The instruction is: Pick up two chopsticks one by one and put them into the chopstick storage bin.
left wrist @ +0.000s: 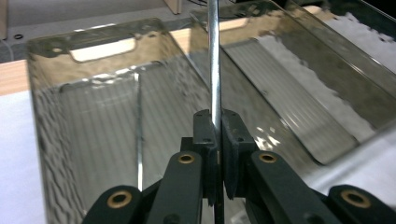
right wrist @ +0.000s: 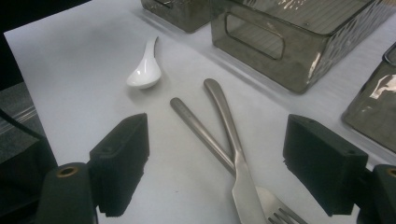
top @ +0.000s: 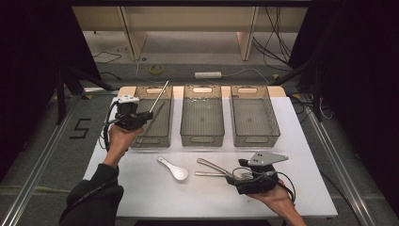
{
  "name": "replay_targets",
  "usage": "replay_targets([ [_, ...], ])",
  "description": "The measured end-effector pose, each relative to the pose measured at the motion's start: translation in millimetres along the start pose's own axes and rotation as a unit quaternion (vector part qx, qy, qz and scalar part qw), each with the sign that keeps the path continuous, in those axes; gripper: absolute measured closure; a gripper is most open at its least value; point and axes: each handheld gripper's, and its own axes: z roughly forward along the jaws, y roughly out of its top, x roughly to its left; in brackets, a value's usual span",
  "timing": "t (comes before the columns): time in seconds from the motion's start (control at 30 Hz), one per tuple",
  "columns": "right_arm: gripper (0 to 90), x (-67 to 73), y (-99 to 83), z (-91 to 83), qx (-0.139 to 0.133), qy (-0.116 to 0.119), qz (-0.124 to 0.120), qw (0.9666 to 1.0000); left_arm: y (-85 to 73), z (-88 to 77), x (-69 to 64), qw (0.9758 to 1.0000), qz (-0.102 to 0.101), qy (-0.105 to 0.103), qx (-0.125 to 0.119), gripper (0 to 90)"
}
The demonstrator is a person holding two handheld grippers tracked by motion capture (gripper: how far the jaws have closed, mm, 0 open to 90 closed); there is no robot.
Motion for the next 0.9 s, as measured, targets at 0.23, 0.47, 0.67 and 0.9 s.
replay_targets([
  [0.23, 23.7, 2.1, 0.3, 1.8, 0.003, 0.004, -0.004, 1.0000, 5.1, 16.9, 22.9, 0.9993, -0.029, 0.024, 0.007, 85.0],
  [0.47, 23.7, 2.8, 0.4, 3.1, 0.007, 0.008, -0.006, 0.9999, 7.7, 29.6, 34.8, 0.9984, -0.034, 0.044, 0.014, 84.9],
  [0.67, 23.7, 3.6, 0.5, 3.5, 0.008, 0.011, -0.009, 0.9999, 11.2, 35.6, 41.0, 0.9976, -0.035, 0.058, 0.017, 84.8],
  [0.9, 24.0, 4.0, 0.5, 3.7, 0.010, 0.013, -0.011, 0.9998, 7.5, 42.2, 47.2, 0.9964, -0.040, 0.069, 0.030, 84.7],
])
